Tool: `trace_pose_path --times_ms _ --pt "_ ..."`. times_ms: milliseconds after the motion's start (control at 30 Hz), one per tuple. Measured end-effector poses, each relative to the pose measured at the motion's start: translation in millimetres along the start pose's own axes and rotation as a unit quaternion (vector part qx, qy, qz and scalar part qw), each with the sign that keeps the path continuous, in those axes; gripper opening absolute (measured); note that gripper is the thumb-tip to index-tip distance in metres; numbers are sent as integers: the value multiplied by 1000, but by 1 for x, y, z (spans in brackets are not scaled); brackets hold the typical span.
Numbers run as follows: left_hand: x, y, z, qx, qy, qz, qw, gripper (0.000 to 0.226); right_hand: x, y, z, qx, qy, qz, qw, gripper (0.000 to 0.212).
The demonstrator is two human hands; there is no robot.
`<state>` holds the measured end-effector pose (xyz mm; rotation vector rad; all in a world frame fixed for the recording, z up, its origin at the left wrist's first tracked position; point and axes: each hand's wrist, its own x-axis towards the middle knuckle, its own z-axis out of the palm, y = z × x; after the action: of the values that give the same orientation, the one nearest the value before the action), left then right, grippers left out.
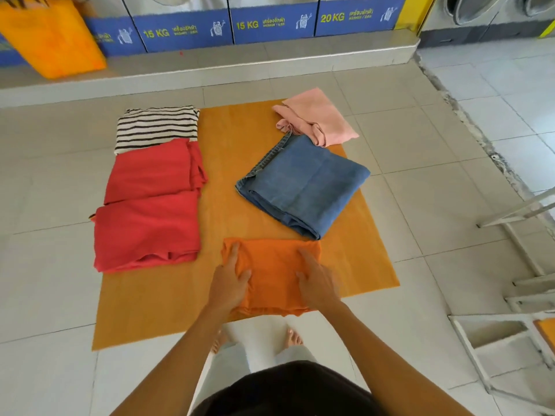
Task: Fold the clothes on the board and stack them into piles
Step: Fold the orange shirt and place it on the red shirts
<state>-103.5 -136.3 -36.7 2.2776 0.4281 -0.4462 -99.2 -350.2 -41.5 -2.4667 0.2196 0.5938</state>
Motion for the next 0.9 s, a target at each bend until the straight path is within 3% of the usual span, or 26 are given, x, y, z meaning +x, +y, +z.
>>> trace_pose_path --times_ms 200,567,900 --pt "-37 -37 -21 -66 52 -56 995 68 -1 -27 26 46 -18 -89 995 58" --pt "-83 -122 -126 -58 153 -76 984 63 -23 -131 90 10 -94 -268 959 49" --pt "-42 -193 -185 76 126 -82 986 58 -27 -184 141 -62 -112 -229 965 55"
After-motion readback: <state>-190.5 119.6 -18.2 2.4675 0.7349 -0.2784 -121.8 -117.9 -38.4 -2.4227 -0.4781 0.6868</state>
